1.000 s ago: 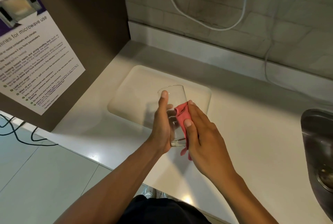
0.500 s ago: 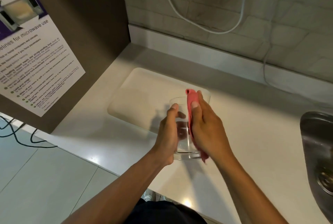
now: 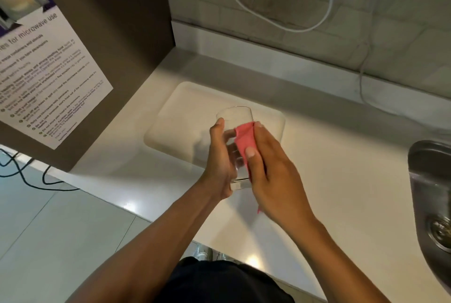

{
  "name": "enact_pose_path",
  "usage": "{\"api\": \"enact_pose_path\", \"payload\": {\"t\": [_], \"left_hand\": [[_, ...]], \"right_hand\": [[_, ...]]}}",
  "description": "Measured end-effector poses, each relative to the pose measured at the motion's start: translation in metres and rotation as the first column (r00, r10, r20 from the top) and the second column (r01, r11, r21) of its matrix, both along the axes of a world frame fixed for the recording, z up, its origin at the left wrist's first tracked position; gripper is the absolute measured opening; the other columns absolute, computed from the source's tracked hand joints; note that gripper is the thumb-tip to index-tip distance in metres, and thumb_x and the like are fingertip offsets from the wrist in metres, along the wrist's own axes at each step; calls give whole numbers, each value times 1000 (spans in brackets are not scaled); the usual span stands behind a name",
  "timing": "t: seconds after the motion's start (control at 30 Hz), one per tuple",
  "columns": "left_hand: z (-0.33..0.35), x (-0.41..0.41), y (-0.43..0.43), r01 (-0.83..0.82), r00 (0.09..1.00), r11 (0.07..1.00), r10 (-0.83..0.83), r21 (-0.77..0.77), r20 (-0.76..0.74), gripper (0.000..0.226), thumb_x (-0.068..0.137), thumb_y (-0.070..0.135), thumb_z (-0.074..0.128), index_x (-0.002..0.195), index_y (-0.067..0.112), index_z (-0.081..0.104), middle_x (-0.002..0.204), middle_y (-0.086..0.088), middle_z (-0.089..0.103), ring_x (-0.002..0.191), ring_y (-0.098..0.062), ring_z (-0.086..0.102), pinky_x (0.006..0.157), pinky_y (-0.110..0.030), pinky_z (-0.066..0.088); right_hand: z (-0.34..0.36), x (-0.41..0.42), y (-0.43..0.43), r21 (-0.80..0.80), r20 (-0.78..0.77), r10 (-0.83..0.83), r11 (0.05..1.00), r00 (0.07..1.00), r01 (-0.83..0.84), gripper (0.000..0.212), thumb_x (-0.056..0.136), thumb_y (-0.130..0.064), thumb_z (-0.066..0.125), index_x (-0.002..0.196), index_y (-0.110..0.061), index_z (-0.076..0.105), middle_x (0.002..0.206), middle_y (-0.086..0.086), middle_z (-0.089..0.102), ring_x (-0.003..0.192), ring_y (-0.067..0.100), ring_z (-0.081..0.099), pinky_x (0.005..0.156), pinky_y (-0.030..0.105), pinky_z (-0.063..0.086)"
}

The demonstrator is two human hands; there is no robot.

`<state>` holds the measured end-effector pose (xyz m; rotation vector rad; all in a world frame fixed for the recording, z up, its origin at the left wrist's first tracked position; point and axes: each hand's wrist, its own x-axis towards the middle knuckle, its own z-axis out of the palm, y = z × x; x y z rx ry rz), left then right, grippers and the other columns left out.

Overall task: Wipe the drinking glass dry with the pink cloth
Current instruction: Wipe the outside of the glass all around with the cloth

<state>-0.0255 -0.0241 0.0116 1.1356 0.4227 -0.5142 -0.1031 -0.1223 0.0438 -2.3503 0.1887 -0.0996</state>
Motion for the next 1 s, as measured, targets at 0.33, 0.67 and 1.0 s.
{"api": "enact_pose_path", "payload": {"t": [0.33,0.67,1.0], "left_hand": [[-3,-3,0,55,998,992,-57,-113,-18,74,95,71,45,133,13,70,125,-23,77,120,-40,72,99,-51,60],[-11,-2,1,63,998,994,-63,-92,3,76,93,75,43,121,11,74,122,-25,77,119,-42,72,101,-55,58],[-10,1,0,60,998,987,-63,-149,-18,85,89,80,45,127,8,71,123,-24,77,113,-37,75,99,-53,60]], "right_hand": [[4,2,1,24,25,-3,1000,1000,2,57,107,-56,26,161,-39,17,166,-15,27,139,1,38,106,16,27],[1,4,-5,86,-21,-7,996,1000,9,54,106,-59,22,159,-46,18,165,-18,28,143,11,41,112,31,41],[7,-4,-5,-30,-42,15,999,999,-17,54,105,-61,17,158,-48,14,166,-21,21,136,14,51,106,25,40]]}}
